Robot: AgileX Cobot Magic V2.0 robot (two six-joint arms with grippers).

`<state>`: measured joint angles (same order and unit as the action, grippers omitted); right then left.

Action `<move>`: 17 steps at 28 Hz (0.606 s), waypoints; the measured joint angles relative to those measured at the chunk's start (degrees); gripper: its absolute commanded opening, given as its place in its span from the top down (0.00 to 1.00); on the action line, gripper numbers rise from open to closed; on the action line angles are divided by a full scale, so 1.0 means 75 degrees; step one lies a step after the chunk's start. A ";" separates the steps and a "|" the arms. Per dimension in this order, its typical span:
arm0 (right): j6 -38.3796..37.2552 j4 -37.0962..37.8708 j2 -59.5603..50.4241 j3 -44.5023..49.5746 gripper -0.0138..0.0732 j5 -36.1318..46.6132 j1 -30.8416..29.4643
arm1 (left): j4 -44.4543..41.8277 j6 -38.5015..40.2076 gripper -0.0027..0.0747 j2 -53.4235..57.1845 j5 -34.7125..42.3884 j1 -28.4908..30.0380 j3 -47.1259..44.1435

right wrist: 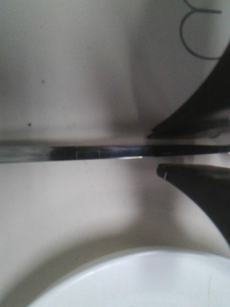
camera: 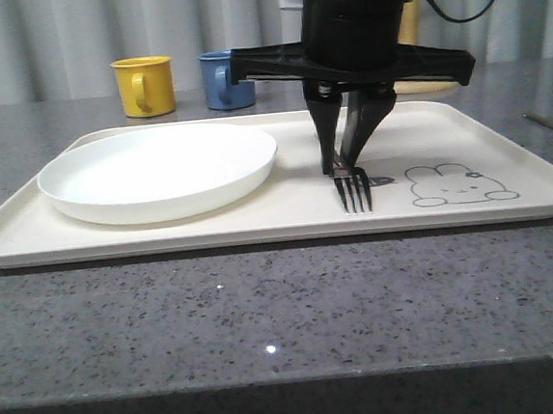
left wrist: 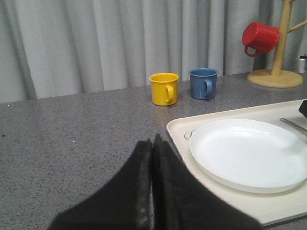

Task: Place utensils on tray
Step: 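Lower the fork with the right gripper onto the tray beside the plate, then open the right gripper and lift away from the fork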

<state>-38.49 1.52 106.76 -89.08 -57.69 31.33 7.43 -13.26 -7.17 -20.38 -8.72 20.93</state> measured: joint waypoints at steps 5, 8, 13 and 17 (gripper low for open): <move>0.0000 0.0232 -0.0064 -0.0489 0.48 -0.0497 0.0000 | 0.0000 0.0000 0.99 0.0000 0.0000 0.0000 0.0000; 0.0098 0.0690 -0.0334 -0.0775 0.48 -0.0938 -0.0013 | 0.0000 0.0000 0.99 0.0000 0.0000 0.0000 0.0000; 0.0893 0.0963 -0.0799 -0.0870 0.48 -0.1601 -0.0608 | 0.0000 0.0000 0.99 0.0000 0.0000 0.0000 0.0000; 0.1616 0.0963 -0.0971 -0.0713 0.48 -0.1675 -0.1557 | 0.0000 0.0000 0.99 0.0000 0.0000 0.0000 0.0000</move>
<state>-26.37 8.74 99.48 -94.43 -70.25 19.65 7.43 -13.26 -7.17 -20.38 -8.72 20.93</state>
